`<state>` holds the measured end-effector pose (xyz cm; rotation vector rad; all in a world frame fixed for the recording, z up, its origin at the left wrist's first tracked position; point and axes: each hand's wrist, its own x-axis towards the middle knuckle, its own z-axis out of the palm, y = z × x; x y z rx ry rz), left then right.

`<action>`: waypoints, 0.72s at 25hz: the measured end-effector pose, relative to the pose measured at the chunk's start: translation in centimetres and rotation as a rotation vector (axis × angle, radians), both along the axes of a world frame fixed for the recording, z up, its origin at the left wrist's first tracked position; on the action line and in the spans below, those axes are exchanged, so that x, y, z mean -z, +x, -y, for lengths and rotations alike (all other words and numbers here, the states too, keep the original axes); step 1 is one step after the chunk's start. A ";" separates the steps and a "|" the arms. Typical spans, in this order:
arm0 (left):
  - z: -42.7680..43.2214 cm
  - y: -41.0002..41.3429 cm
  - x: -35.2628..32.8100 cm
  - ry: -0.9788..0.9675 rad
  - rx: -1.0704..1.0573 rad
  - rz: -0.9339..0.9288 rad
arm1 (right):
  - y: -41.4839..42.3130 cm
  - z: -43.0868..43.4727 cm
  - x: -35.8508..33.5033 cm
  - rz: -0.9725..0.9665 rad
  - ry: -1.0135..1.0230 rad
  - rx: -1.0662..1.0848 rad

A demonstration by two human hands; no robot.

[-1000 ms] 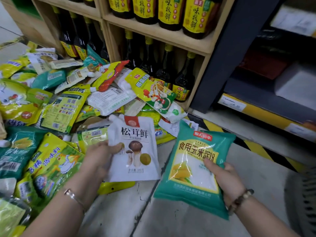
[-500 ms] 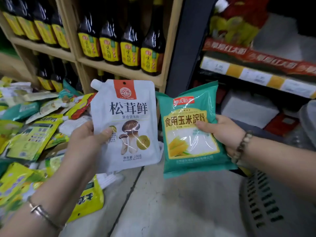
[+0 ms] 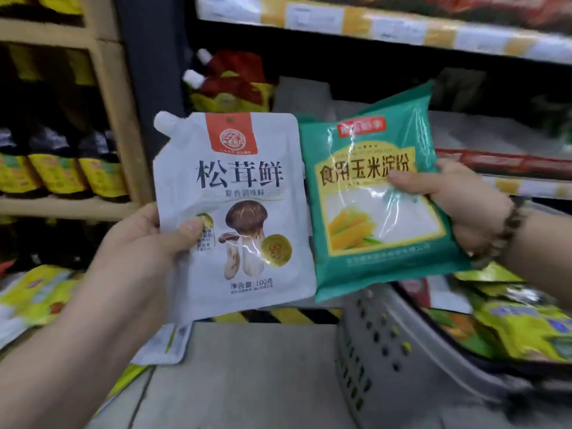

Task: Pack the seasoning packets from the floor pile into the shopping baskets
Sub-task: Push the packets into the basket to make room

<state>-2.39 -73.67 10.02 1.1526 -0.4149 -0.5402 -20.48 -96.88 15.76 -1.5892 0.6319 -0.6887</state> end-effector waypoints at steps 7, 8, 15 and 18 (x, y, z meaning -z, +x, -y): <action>12.2 -9.3 -1.6 0.133 0.268 -0.127 | -12.8 7.4 -1.7 -0.124 0.020 0.283; 13.6 -10.6 -1.6 0.152 0.308 -0.161 | -14.4 8.3 -1.2 -0.155 0.050 0.316; 17.6 -14.7 0.4 0.412 0.386 0.537 | -20.2 11.0 3.7 -0.321 0.202 0.394; 17.6 -14.8 1.3 0.599 0.321 1.047 | -20.4 11.4 5.7 -0.490 -0.036 0.441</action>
